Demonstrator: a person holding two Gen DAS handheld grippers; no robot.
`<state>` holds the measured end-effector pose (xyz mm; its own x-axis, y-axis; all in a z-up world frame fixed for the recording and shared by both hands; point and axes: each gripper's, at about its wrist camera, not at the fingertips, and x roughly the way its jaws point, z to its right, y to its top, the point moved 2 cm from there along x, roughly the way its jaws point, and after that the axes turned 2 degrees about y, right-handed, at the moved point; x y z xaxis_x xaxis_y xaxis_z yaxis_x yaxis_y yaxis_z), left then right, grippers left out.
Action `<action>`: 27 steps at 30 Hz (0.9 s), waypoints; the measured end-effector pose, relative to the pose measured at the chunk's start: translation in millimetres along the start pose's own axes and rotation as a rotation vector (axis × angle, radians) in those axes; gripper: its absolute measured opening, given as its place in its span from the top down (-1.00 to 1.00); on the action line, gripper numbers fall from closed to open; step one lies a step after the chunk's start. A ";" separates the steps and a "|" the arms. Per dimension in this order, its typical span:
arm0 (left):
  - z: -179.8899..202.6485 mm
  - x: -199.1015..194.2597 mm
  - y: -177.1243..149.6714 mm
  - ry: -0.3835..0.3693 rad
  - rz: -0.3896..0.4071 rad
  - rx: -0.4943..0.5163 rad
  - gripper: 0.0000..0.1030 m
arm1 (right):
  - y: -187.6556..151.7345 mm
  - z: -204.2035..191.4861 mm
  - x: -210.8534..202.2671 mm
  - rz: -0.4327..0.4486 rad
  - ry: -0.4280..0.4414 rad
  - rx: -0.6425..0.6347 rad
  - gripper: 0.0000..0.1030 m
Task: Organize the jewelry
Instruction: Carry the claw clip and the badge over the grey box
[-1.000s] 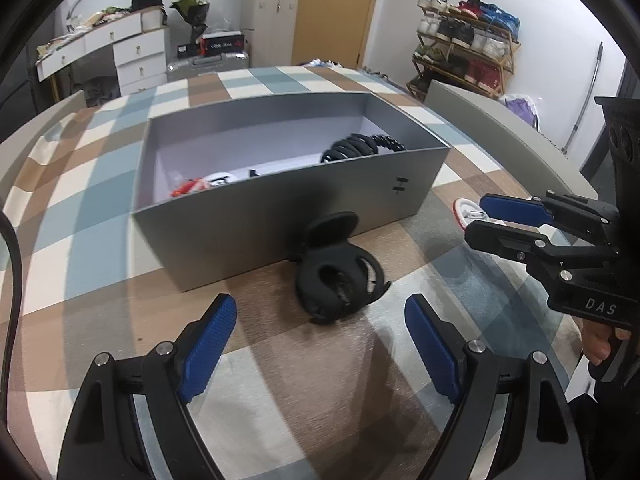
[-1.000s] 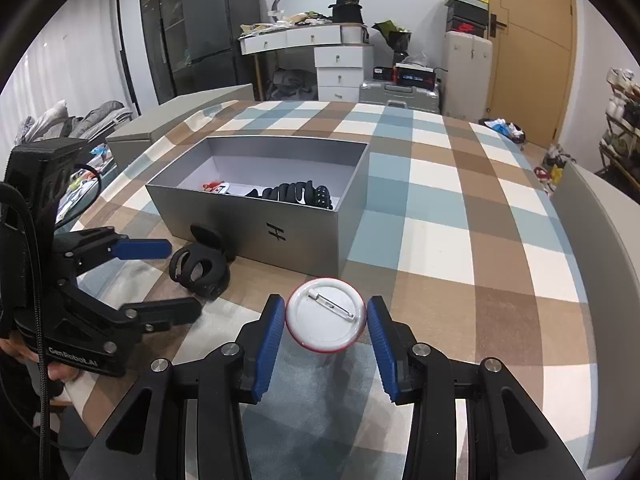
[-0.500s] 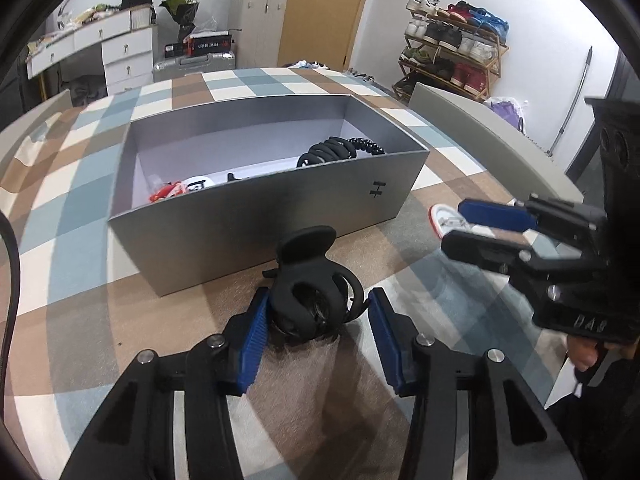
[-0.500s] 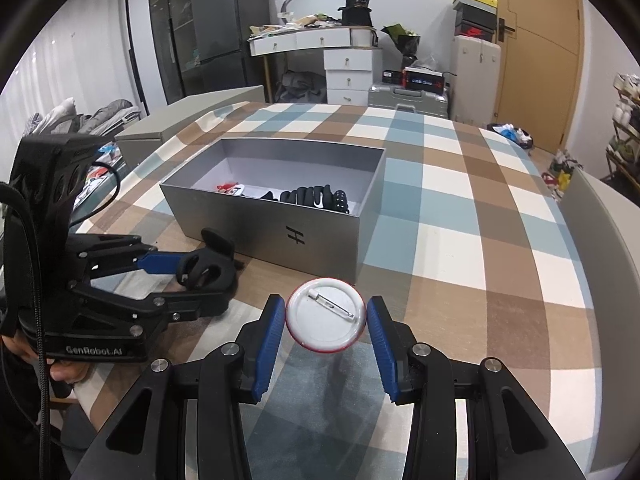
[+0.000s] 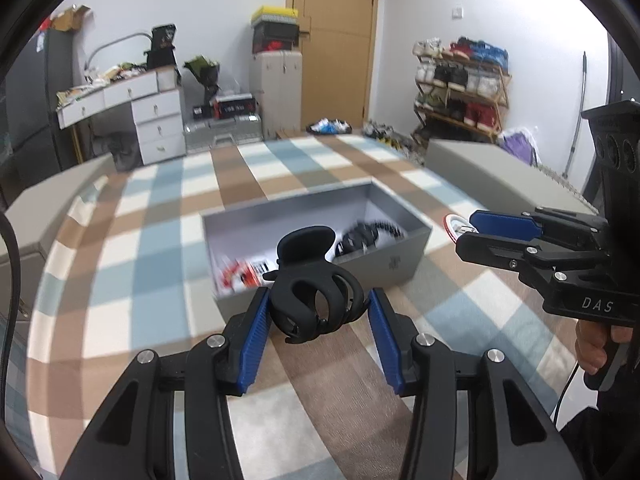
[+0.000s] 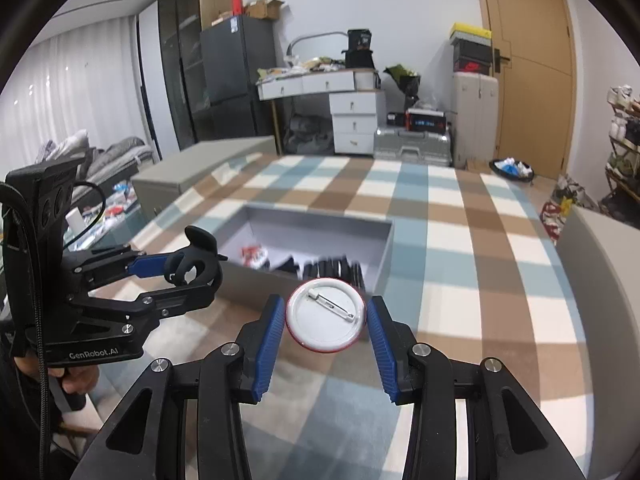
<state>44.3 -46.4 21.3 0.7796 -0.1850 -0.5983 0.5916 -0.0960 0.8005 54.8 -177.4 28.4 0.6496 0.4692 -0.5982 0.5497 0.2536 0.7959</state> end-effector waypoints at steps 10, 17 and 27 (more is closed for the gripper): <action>-19.2 -3.5 26.7 0.037 0.082 -0.032 0.16 | 38.0 -5.2 -6.9 0.077 0.041 0.020 0.20; -32.7 1.7 39.4 0.058 0.121 -0.074 0.16 | 61.2 -2.3 -2.3 0.112 0.064 0.054 0.20; -36.1 16.6 29.9 0.078 0.084 -0.079 0.16 | 54.3 10.4 27.0 0.075 0.103 0.135 0.20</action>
<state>82.3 -17.1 34.1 0.8386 -0.1126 -0.5330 0.5359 -0.0052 0.8442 107.7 -159.8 54.5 0.6381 0.5682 -0.5196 0.5716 0.1024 0.8141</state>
